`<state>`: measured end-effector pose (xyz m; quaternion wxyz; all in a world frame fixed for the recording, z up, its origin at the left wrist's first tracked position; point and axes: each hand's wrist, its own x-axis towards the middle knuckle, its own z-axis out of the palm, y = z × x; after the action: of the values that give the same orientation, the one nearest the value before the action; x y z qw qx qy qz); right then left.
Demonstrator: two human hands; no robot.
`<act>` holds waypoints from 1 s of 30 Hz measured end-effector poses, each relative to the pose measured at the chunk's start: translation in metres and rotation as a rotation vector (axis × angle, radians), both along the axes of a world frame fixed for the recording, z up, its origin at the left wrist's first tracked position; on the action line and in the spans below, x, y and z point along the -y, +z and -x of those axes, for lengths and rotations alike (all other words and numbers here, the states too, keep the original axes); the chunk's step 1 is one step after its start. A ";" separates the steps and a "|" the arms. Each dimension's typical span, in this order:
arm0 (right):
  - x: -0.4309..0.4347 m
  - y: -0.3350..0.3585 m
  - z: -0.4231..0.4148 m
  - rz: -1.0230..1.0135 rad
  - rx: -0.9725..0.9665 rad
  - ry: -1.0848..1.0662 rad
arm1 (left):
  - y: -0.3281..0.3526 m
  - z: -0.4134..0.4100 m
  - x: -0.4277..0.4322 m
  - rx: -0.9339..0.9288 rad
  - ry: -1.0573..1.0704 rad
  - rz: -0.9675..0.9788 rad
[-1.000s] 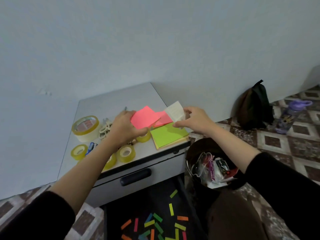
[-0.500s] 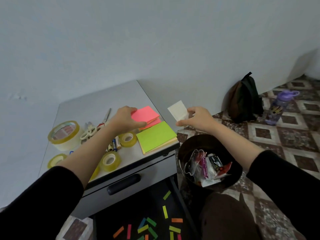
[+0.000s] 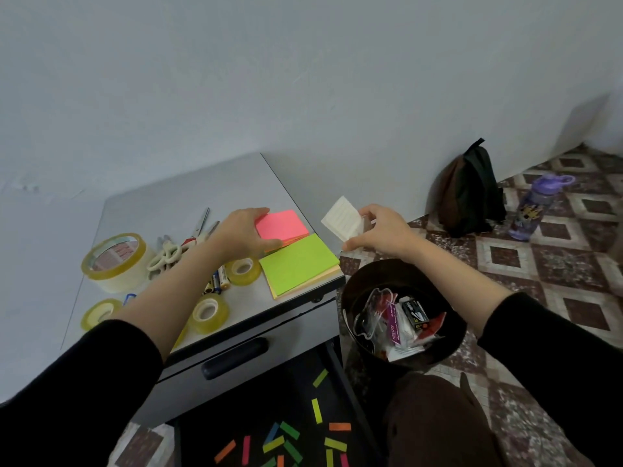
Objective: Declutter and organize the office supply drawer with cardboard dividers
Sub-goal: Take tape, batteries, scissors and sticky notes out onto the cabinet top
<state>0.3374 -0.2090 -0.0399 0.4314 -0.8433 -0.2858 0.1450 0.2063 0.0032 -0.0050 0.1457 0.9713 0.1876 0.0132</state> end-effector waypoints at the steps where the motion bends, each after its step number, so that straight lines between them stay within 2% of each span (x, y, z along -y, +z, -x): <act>1: -0.001 0.002 0.001 -0.002 0.002 0.006 | 0.000 0.001 0.000 0.001 -0.006 0.004; 4: -0.006 0.009 0.003 -0.004 0.003 0.047 | 0.000 0.009 -0.003 0.042 -0.005 0.019; 9: -0.021 0.030 0.009 0.115 0.046 0.235 | -0.006 0.048 0.011 0.260 0.011 0.042; 12: -0.037 0.042 0.015 0.175 0.076 0.303 | -0.014 0.080 0.015 0.296 0.005 0.070; 18: -0.075 0.058 0.024 0.294 0.096 0.389 | -0.028 0.124 0.016 0.550 0.066 0.086; 30: -0.107 0.059 0.023 0.411 0.114 0.432 | -0.032 0.157 0.010 0.571 0.135 0.181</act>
<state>0.3142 -0.1023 0.0187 0.1940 -0.8395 -0.4468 0.2409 0.0496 -0.0073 -0.0370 0.2775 0.8966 0.2034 0.2787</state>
